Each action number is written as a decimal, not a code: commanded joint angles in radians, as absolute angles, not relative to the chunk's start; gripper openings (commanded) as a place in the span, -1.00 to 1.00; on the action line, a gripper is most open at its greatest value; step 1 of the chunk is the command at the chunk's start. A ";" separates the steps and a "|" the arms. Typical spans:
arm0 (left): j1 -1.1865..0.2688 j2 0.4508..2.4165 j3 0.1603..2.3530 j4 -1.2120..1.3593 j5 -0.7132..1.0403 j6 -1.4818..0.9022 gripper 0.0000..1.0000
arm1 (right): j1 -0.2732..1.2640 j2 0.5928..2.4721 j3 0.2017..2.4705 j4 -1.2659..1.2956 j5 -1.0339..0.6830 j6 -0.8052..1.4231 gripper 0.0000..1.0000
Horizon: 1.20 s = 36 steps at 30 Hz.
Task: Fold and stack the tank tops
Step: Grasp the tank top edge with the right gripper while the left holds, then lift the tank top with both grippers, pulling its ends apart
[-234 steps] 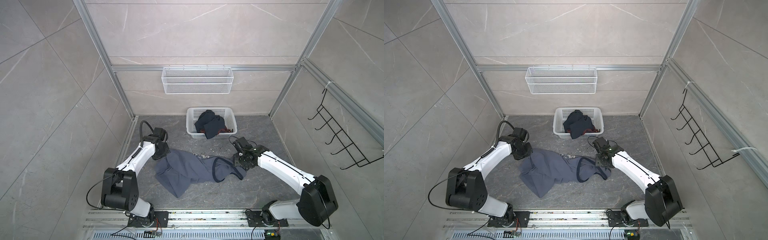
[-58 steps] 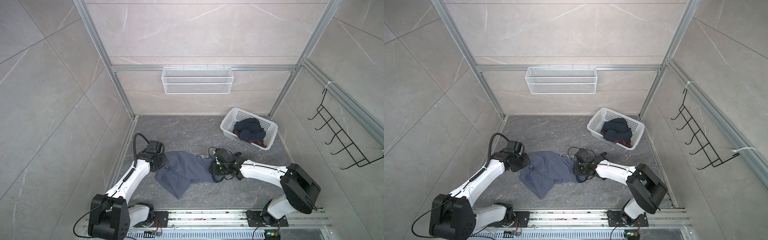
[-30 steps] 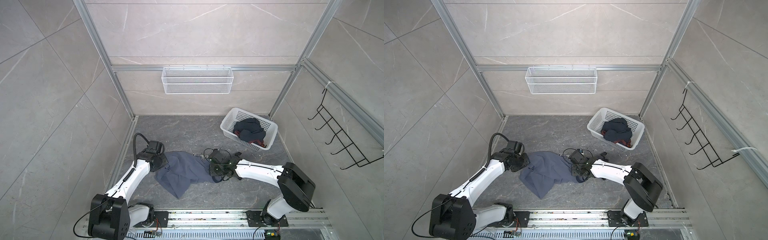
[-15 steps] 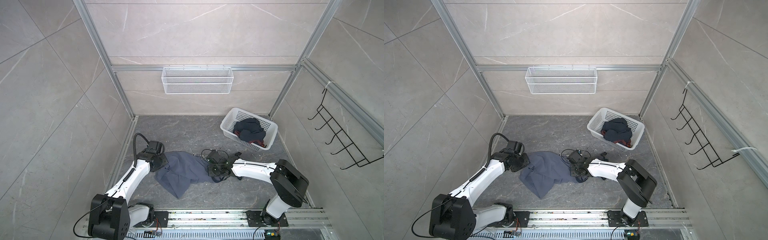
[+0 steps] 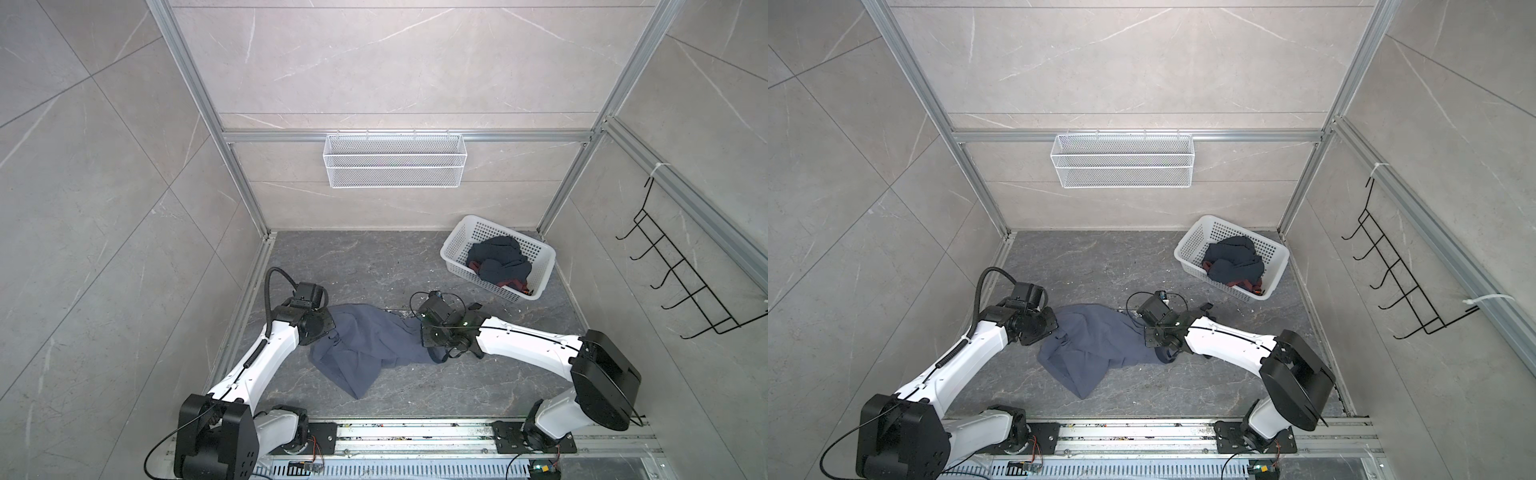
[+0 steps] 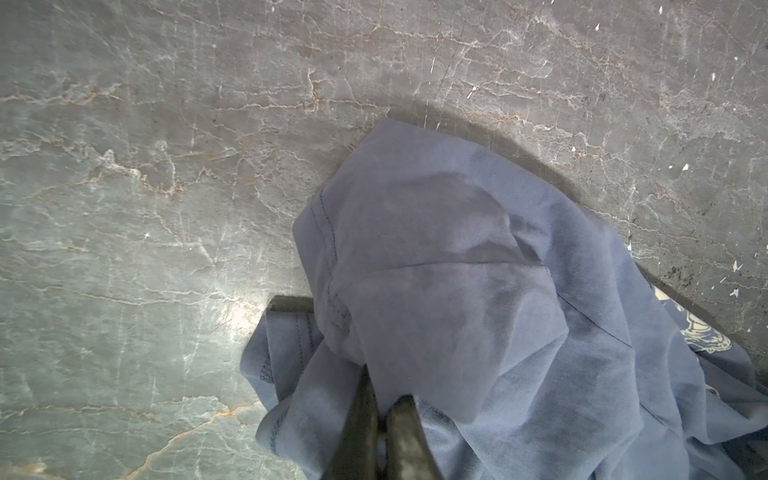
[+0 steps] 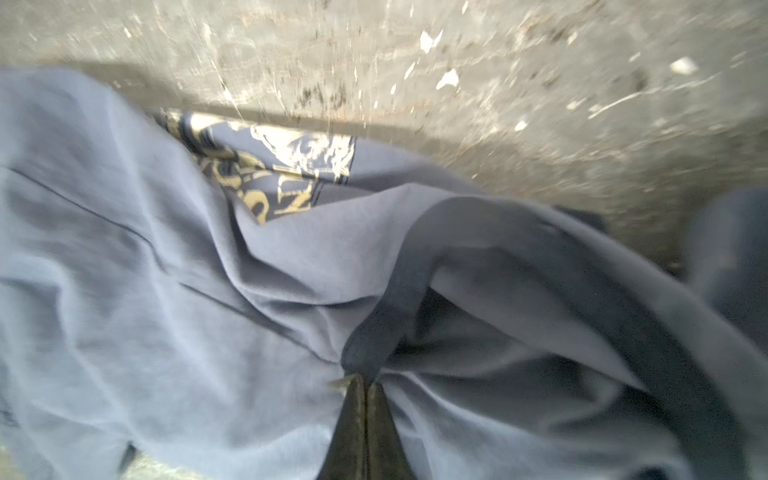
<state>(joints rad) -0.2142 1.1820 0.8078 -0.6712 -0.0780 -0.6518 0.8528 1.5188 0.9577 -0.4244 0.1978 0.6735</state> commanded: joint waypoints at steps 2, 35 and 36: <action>-0.217 1.123 0.881 -0.737 -0.111 -0.622 -1.00 | 0.857 1.403 0.983 -0.535 0.315 0.640 -0.98; -0.682 1.098 0.817 -0.705 0.060 -0.641 0.40 | 0.664 0.918 0.978 -0.957 0.594 0.671 -1.00; -0.649 1.082 0.807 -0.705 0.043 -0.660 0.42 | 0.664 0.915 0.960 -0.945 0.585 0.670 -1.00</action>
